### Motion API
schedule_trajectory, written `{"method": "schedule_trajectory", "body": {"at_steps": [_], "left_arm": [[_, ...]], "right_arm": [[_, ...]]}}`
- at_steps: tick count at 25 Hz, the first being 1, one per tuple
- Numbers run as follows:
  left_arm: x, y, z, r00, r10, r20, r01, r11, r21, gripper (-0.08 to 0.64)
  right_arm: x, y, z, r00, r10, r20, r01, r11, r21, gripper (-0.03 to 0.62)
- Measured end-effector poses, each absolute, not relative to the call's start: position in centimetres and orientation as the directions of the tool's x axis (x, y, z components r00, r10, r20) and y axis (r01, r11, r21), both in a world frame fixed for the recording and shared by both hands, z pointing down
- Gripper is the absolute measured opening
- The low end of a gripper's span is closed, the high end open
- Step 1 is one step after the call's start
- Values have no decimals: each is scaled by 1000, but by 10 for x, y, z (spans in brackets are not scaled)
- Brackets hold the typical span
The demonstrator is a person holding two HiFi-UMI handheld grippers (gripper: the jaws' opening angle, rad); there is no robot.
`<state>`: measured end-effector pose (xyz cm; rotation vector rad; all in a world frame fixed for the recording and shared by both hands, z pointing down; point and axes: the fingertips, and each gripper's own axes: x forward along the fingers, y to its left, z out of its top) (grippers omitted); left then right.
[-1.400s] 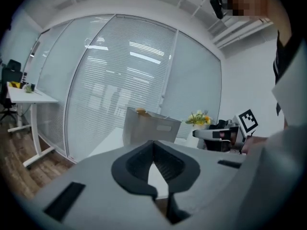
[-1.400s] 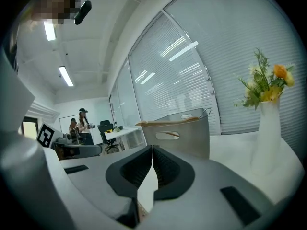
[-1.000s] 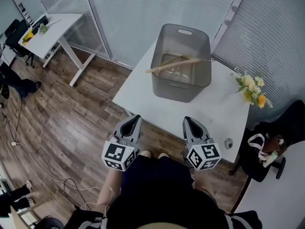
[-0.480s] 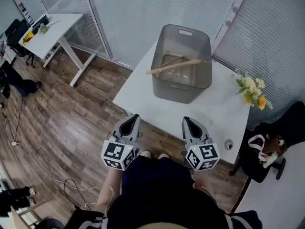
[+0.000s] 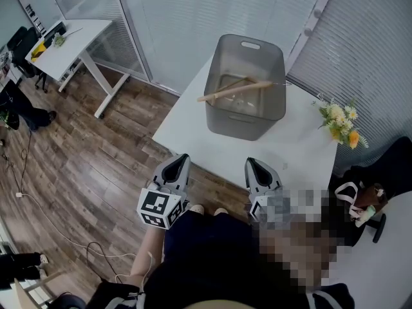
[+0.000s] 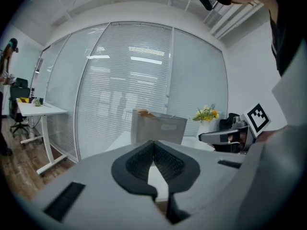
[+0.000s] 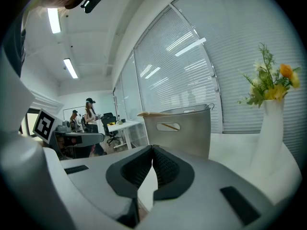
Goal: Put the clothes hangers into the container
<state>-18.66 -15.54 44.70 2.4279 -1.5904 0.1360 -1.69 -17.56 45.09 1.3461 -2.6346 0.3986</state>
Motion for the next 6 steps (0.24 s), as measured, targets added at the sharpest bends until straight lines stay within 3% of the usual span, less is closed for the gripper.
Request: {"method": "schedule_trajectory", "body": {"at_steps": [6], "left_arm": [[-184, -151, 449, 414, -885, 214, -909, -388, 152, 11]], "right_arm": [[-17, -172, 452, -584, -767, 265, -811, 558, -173, 28]]}}
